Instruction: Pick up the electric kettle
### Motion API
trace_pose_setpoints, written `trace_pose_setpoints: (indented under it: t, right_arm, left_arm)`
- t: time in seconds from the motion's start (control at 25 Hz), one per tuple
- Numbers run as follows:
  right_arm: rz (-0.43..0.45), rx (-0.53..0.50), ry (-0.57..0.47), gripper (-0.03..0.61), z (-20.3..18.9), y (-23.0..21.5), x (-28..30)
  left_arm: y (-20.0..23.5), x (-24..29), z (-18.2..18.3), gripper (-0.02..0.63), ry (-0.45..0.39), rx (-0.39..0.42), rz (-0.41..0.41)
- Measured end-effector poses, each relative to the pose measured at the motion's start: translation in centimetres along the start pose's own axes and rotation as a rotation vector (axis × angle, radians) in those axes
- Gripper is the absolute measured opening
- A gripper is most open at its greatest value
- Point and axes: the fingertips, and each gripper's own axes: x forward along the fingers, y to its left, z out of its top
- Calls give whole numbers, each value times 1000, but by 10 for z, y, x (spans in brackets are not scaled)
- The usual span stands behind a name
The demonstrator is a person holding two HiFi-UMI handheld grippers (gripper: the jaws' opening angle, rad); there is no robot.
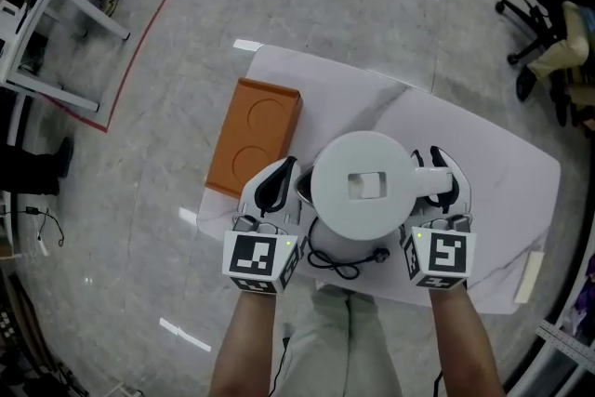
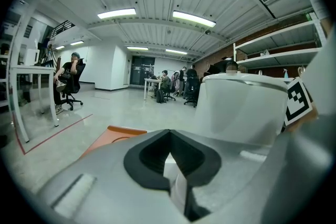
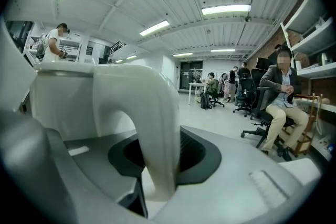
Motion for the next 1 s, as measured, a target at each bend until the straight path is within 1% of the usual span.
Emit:
trace_pose_setpoints:
  t: [0.2, 0.48, 0.8, 1.0]
  right_arm:
    - [-3, 13, 4, 133, 4, 0, -2]
    - [-23, 52, 11, 135, 30, -6, -8]
    - [-30, 48, 18, 143, 70, -14, -29]
    - [-25, 57, 21, 146, 102, -20, -50]
  left_arm:
    - [1, -2, 8, 2, -12, 8, 11]
    - [-2, -8, 29, 2, -18, 7, 8]
    - [-21, -24, 80, 2, -57, 30, 9]
    - [-31, -44, 114, 2, -70, 25, 13]
